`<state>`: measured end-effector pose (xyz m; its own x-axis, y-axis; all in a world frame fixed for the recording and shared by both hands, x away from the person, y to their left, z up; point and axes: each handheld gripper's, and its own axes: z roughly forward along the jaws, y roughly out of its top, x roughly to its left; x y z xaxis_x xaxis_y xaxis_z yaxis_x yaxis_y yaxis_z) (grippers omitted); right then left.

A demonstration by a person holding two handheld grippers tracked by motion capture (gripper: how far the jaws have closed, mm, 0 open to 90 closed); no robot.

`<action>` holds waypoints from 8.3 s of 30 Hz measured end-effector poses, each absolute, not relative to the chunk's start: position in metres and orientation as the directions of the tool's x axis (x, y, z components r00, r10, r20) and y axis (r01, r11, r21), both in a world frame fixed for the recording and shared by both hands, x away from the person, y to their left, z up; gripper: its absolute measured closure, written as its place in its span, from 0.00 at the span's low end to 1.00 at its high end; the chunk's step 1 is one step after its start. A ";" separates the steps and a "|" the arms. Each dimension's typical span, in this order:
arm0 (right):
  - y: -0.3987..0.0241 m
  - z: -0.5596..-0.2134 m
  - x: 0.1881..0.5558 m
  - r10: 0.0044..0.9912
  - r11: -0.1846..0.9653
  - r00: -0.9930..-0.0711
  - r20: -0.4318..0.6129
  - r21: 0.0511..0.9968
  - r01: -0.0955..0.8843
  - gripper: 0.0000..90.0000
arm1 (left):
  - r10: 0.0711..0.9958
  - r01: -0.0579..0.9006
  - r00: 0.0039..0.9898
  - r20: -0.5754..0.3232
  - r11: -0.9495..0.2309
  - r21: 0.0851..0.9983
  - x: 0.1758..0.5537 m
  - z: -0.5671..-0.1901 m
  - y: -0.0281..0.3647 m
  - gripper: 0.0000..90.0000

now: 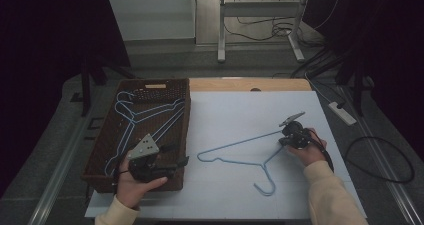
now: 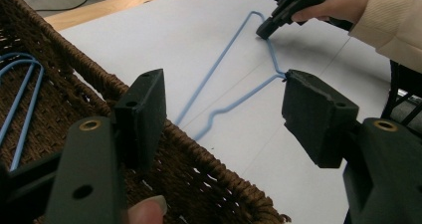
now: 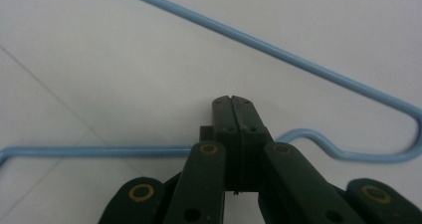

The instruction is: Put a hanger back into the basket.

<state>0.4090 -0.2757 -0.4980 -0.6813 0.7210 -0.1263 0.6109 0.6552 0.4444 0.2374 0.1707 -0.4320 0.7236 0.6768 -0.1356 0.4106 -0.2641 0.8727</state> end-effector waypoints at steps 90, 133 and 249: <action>-0.198 -0.503 0.275 0.526 0.755 -0.850 0.026 0.446 0.481 1.00 | 0.683 0.412 0.719 -0.129 -0.269 0.870 0.237 -0.432 0.171 0.39; -0.102 -0.502 0.355 0.469 0.832 -0.883 -0.008 0.341 0.438 0.85 | 0.680 0.406 0.720 -0.137 -0.252 0.878 0.235 -0.430 0.176 0.39; -0.313 -0.473 0.269 0.712 0.211 -0.673 0.198 0.854 0.475 0.46 | 0.582 0.690 0.684 -0.440 -0.321 0.649 0.286 -0.493 0.001 0.96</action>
<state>0.2695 -0.3125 -0.4732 -0.6732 0.7125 0.1980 0.4750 0.2115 0.8542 0.2859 0.0008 -0.4931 0.6844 0.5817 -0.4395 0.6896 -0.3210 0.6491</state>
